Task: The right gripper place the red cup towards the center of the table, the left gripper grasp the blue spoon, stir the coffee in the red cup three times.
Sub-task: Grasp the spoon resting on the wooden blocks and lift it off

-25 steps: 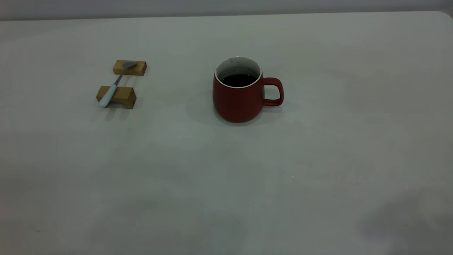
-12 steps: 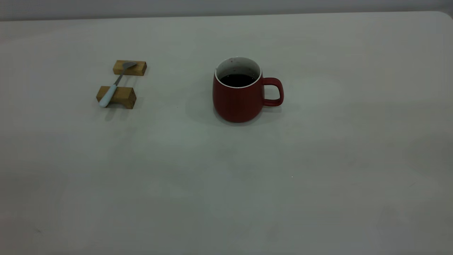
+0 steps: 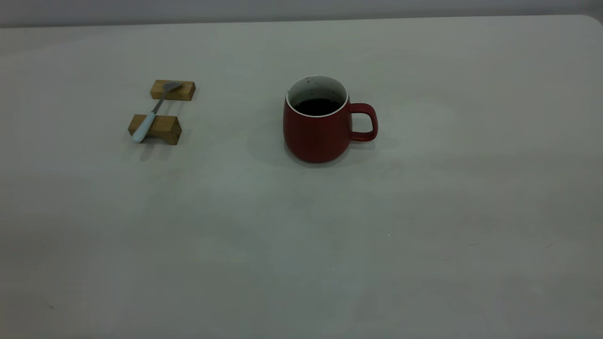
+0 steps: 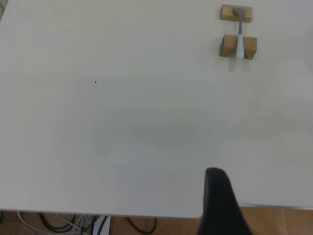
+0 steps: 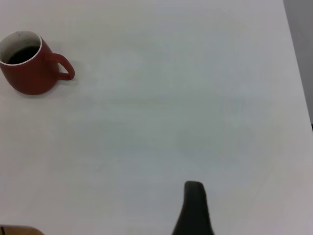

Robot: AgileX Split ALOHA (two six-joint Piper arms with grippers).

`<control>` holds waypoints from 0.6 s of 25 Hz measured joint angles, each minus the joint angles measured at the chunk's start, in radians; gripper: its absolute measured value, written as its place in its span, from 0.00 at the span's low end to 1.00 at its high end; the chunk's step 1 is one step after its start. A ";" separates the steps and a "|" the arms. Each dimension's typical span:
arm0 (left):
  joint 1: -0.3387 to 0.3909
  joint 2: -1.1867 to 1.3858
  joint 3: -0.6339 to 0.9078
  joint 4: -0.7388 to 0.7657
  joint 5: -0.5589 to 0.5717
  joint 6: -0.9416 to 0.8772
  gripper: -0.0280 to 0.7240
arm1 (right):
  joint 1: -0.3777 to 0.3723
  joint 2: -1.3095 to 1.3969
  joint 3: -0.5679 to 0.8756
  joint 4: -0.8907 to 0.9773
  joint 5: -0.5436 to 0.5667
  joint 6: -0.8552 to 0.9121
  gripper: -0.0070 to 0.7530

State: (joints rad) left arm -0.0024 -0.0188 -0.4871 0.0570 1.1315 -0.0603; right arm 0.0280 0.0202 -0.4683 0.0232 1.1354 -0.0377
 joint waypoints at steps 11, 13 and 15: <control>0.000 0.000 0.000 0.000 0.000 0.000 0.74 | 0.000 -0.001 0.000 0.001 0.000 0.000 0.61; 0.000 0.000 0.000 0.000 0.000 0.000 0.74 | 0.000 -0.001 0.000 0.001 0.000 0.000 0.56; 0.000 0.000 0.000 0.000 0.000 0.000 0.74 | 0.000 -0.001 0.000 0.001 0.000 0.000 0.50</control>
State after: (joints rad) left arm -0.0024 -0.0188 -0.4871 0.0570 1.1315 -0.0603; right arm 0.0280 0.0189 -0.4683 0.0240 1.1354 -0.0377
